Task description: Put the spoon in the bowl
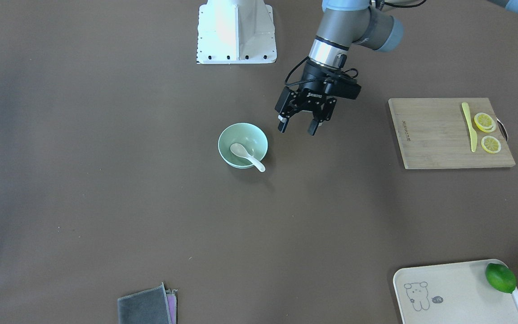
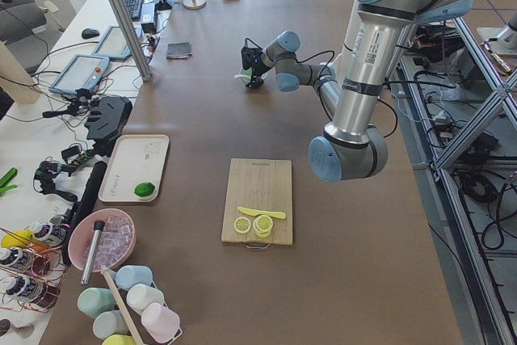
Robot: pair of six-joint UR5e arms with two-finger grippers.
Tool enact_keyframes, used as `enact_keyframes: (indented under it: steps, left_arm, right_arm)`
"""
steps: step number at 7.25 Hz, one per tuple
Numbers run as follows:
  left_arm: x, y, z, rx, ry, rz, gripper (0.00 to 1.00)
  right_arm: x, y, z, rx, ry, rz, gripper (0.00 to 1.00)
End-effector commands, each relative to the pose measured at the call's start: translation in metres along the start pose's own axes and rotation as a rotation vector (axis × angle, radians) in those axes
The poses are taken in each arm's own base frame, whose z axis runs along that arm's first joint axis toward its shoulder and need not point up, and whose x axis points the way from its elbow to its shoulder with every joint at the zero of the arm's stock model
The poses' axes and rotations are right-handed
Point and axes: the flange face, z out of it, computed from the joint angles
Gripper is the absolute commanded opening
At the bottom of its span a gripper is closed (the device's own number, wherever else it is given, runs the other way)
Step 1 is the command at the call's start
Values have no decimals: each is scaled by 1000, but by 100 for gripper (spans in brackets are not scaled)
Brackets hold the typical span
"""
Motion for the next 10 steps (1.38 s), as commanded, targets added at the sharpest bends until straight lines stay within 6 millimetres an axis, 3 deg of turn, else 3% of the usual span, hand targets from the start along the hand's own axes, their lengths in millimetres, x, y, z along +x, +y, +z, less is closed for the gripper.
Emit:
enact_keyframes:
  steps: [1, 3, 4, 5, 6, 8, 9, 10]
  left_arm:
    - [-141, -100, -68, -166, -121, 204, 98]
    - [-280, -191, -142, -214, -220, 473, 98]
    - [-327, -235, -182, -254, -295, 564, 98]
    - [-347, -264, -209, -337, -368, 639, 98]
    - [-343, -297, -226, -412, -401, 680, 98]
    - [-377, -287, -233, -528, -422, 642, 98]
    - [-403, -280, -233, -550, -420, 593, 98]
    - [-431, -272, -237, -563, -412, 534, 98]
  right_arm:
    - [20, 8, 2, 16, 83, 16, 100]
    - [55, 41, 17, 46, 123, 2, 100]
    - [65, 53, 23, 66, 119, -21, 100]
    - [66, 53, 25, 66, 119, -22, 100]
    - [66, 50, 22, 64, 108, -12, 100]
    - [75, 45, 2, 26, 24, 22, 100]
    - [96, 56, 0, -9, 26, -6, 100]
    - [125, 81, 6, -31, 45, -43, 100]
